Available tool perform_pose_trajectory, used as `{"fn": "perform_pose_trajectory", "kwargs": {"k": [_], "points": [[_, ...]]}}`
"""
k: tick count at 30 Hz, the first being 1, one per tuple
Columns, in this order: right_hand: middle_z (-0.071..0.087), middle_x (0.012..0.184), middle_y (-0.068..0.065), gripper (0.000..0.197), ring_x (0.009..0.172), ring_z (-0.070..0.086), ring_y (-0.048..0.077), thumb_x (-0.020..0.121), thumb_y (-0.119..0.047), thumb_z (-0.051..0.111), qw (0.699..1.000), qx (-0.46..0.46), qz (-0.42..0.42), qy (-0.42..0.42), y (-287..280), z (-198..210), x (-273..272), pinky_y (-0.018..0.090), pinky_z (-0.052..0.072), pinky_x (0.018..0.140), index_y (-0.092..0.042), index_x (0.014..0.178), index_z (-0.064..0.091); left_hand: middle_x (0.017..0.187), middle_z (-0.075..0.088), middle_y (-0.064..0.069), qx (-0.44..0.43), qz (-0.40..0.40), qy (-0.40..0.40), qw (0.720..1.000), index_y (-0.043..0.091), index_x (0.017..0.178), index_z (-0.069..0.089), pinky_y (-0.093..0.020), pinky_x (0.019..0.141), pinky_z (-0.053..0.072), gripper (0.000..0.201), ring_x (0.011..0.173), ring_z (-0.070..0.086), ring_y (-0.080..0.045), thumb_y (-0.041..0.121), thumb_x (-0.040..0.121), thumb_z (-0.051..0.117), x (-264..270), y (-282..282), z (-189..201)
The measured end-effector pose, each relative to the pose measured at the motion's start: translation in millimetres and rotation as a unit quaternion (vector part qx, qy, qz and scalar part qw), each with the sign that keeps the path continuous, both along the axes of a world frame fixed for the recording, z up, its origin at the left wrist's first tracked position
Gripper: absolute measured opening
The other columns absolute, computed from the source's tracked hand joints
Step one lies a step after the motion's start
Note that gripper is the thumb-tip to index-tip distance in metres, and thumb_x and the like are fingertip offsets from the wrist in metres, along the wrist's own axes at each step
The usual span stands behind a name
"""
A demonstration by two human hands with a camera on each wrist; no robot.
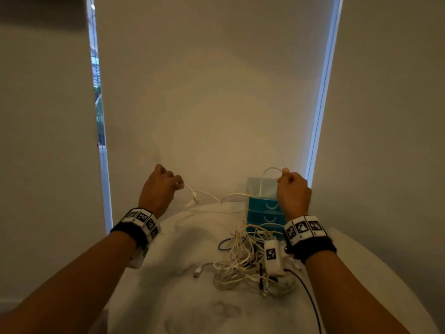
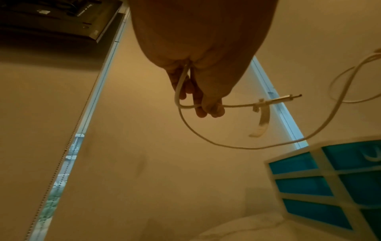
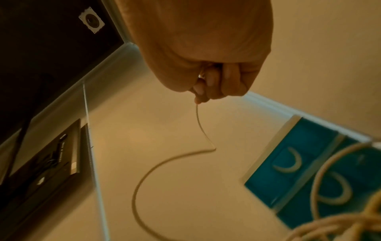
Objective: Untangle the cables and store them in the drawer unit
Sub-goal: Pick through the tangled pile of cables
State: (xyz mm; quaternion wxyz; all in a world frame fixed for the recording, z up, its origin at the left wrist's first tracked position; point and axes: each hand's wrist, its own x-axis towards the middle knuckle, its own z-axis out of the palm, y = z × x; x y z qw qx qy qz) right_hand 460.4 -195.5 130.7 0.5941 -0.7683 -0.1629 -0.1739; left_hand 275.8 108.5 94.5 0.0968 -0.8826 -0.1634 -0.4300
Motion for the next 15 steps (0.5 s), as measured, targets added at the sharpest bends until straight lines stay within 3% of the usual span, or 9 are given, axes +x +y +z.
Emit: {"fn": "perform_pose_trajectory", "kwargs": {"k": [2,4,6,7,8,9,11,12,15], "points": [[0.068,0.097,0.003,0.054,0.098,0.063,0.028,0.114,-0.049,0.032,0.999,0.036,0.016,-0.014,17.8,2.1,-15.5,0.038,0.047,0.085,-0.015,0.1,0.072,0.088,0.071,-0.001,0.059,-0.021,-0.017,0.998,0.018,0.1,0.079,-0.041,0.07,0.048,0.011,0.098,0.049,-0.029,0.014,0.09,0.081,3.4,1.4,3.3],[0.066,0.101,-0.002,0.054,0.099,0.062,0.023,0.115,-0.049,0.029,0.996,0.066,0.051,-0.007,31.0,2.2,-23.7,0.041,0.05,0.089,-0.016,0.104,0.07,0.104,0.075,-0.001,0.115,0.022,0.036,0.992,0.026,0.112,0.078,-0.046,0.098,0.045,0.034,0.112,0.056,-0.034,0.003,0.086,0.08,-6.9,16.7,1.3],[0.062,0.111,0.0,0.048,0.105,0.06,0.023,0.115,-0.045,0.032,0.993,0.002,0.112,0.022,41.6,-0.7,-29.2,0.038,0.047,0.092,-0.008,0.121,0.063,0.138,0.068,0.0,0.097,0.165,0.225,0.955,0.04,0.136,0.067,-0.055,0.128,0.007,0.047,0.143,0.046,-0.035,0.013,0.099,0.066,-27.3,35.9,-8.7],[0.059,0.114,0.005,0.043,0.107,0.059,0.027,0.115,-0.039,0.035,0.987,-0.055,0.145,0.038,46.8,-2.7,-30.0,0.037,0.045,0.091,-0.003,0.128,0.055,0.149,0.061,0.001,0.054,0.253,0.326,0.909,0.041,0.148,0.056,-0.062,0.127,-0.007,0.049,0.151,0.037,-0.033,0.021,0.103,0.057,-37.9,39.7,-11.7],[0.058,0.112,0.011,0.036,0.104,0.059,0.029,0.113,-0.031,0.039,0.977,-0.112,0.176,0.047,50.9,-5.1,-28.7,0.037,0.045,0.088,0.0,0.129,0.051,0.148,0.06,0.001,0.003,0.302,0.39,0.87,0.036,0.151,0.052,-0.067,0.127,-0.008,0.049,0.151,0.039,-0.031,0.025,0.103,0.052,-43.9,40.4,-14.6],[0.058,0.102,0.014,0.028,0.093,0.058,0.028,0.11,-0.022,0.042,0.964,-0.16,0.204,0.052,54.1,-7.8,-28.9,0.036,0.046,0.081,0.0,0.122,0.054,0.14,0.064,0.001,-0.041,0.312,0.41,0.856,0.031,0.147,0.055,-0.066,0.128,0.004,0.045,0.143,0.049,-0.029,0.026,0.102,0.051,-47.5,36.5,-14.7],[0.045,0.074,0.01,0.022,0.063,0.045,0.021,0.108,-0.012,0.041,0.936,-0.204,0.277,0.076,56.8,-13.8,-33.0,0.032,0.038,0.059,-0.006,0.092,0.055,0.128,0.068,-0.002,-0.092,0.283,0.366,0.882,0.022,0.131,0.064,-0.047,0.116,0.04,0.034,0.122,0.064,-0.026,0.03,0.1,0.056,-42.0,20.8,-5.5],[0.038,0.069,0.007,0.025,0.056,0.036,0.017,0.108,-0.011,0.041,0.923,-0.208,0.311,0.088,58.0,-17.4,-34.9,0.03,0.032,0.053,-0.009,0.086,0.051,0.124,0.069,-0.004,-0.101,0.265,0.335,0.899,0.019,0.125,0.066,-0.04,0.102,0.047,0.03,0.114,0.067,-0.027,0.031,0.098,0.058,-37.5,12.1,-0.5],[0.055,0.068,0.006,0.024,0.054,0.045,0.014,0.107,-0.011,0.047,0.918,-0.192,0.335,0.087,57.7,-24.1,-38.8,0.027,0.036,0.048,-0.007,0.089,0.063,0.111,0.074,-0.002,-0.129,0.122,0.212,0.961,0.023,0.108,0.071,-0.032,0.081,0.048,0.022,0.096,0.069,-0.027,0.031,0.094,0.056,-19.9,-13.9,15.5]]}}
